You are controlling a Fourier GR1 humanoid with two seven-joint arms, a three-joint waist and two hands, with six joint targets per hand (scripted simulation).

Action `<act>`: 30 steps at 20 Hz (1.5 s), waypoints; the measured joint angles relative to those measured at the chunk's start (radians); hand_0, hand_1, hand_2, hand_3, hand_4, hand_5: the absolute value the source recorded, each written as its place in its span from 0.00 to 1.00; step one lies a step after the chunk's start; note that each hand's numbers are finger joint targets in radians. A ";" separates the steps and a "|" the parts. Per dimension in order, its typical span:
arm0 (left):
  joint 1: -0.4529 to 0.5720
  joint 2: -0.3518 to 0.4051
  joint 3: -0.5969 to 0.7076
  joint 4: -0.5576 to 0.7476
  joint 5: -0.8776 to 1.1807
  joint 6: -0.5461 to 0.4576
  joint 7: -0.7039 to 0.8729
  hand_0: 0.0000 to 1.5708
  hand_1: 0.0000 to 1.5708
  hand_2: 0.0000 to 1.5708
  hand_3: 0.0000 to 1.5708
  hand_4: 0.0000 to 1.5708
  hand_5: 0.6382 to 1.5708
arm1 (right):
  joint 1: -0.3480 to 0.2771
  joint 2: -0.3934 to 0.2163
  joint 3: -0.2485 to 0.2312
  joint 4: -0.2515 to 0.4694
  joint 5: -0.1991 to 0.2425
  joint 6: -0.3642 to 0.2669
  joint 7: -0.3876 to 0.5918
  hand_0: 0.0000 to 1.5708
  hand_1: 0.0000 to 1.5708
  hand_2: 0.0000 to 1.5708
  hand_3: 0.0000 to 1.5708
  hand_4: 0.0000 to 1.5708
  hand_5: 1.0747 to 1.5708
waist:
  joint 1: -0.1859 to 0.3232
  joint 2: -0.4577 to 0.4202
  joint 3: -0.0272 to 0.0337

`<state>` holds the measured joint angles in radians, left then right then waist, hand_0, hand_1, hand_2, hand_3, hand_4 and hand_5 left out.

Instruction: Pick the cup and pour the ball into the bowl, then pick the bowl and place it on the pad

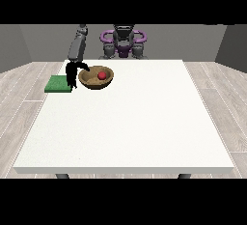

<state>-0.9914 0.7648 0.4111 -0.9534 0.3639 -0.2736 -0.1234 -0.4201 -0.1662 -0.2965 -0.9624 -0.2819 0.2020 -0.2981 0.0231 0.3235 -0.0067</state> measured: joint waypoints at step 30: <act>-0.123 0.056 -0.002 -0.030 0.072 -0.041 0.097 0.00 0.00 0.00 0.00 0.00 0.98 | 0.055 0.026 0.049 -0.110 0.214 -0.337 0.036 1.00 1.00 1.00 1.00 0.75 0.78 | 0.112 0.042 -0.0234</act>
<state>-1.1147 0.8211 0.4091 -0.9834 0.4358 -0.3146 -0.0268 -0.3652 -0.1400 -0.2474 -1.0726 -0.0680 -0.1346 -0.2620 0.1353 0.3650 -0.0300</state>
